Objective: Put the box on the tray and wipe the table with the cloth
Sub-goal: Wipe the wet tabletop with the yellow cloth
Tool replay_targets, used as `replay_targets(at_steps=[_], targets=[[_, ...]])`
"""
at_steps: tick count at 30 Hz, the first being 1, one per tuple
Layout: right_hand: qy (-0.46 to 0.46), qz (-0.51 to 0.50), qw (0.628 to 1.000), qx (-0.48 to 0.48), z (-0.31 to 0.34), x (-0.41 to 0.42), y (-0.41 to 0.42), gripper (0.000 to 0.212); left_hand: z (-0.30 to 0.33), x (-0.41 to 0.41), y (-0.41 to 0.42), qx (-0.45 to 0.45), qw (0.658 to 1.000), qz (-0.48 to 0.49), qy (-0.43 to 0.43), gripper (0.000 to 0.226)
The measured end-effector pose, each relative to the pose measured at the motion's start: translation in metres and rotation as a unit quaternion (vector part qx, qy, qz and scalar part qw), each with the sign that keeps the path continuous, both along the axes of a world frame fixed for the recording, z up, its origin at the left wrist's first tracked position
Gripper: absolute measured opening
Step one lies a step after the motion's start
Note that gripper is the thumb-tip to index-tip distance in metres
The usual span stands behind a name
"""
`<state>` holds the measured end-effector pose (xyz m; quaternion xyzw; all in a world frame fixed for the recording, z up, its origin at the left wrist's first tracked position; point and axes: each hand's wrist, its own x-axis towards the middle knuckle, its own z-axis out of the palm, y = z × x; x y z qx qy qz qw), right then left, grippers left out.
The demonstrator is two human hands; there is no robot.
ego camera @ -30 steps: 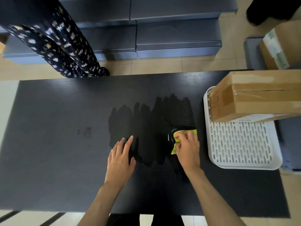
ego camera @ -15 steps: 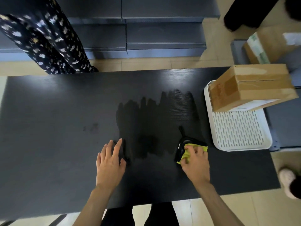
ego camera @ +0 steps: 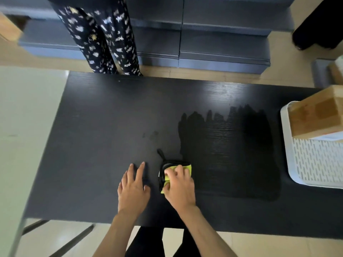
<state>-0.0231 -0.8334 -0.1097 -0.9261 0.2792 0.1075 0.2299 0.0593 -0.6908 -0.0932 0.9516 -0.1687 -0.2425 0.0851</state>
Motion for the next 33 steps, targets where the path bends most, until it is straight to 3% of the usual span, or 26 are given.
replay_targets(at_steps=[7, 16, 20, 26, 33], targets=[[-0.008, 0.039, 0.999, 0.005, -0.004, 0.003, -0.008, 0.033, -0.002, -0.003, -0.011, 0.031, 0.999, -0.004, 0.009, 0.08], [0.041, -0.178, 0.981, -0.059, -0.005, -0.122, -0.18, 0.031, -0.017, 0.015, -0.01, 0.04, 0.997, 0.058, 0.018, 0.088], [0.032, -0.228, 0.97, -0.073, -0.011, -0.155, -0.22, 0.036, -0.019, 0.014, -0.015, 0.036, 0.997, 0.063, 0.035, 0.093], [-0.029, -0.262, 0.963, -0.056, -0.023, -0.144, -0.194, 0.04, -0.018, 0.015, -0.019, 0.032, 0.995, 0.073, 0.055, 0.082], [-0.049, -0.092, 0.995, -0.007, -0.021, -0.065, -0.083, 0.036, -0.01, 0.022, -0.014, 0.027, 0.998, 0.054, 0.035, 0.069]])
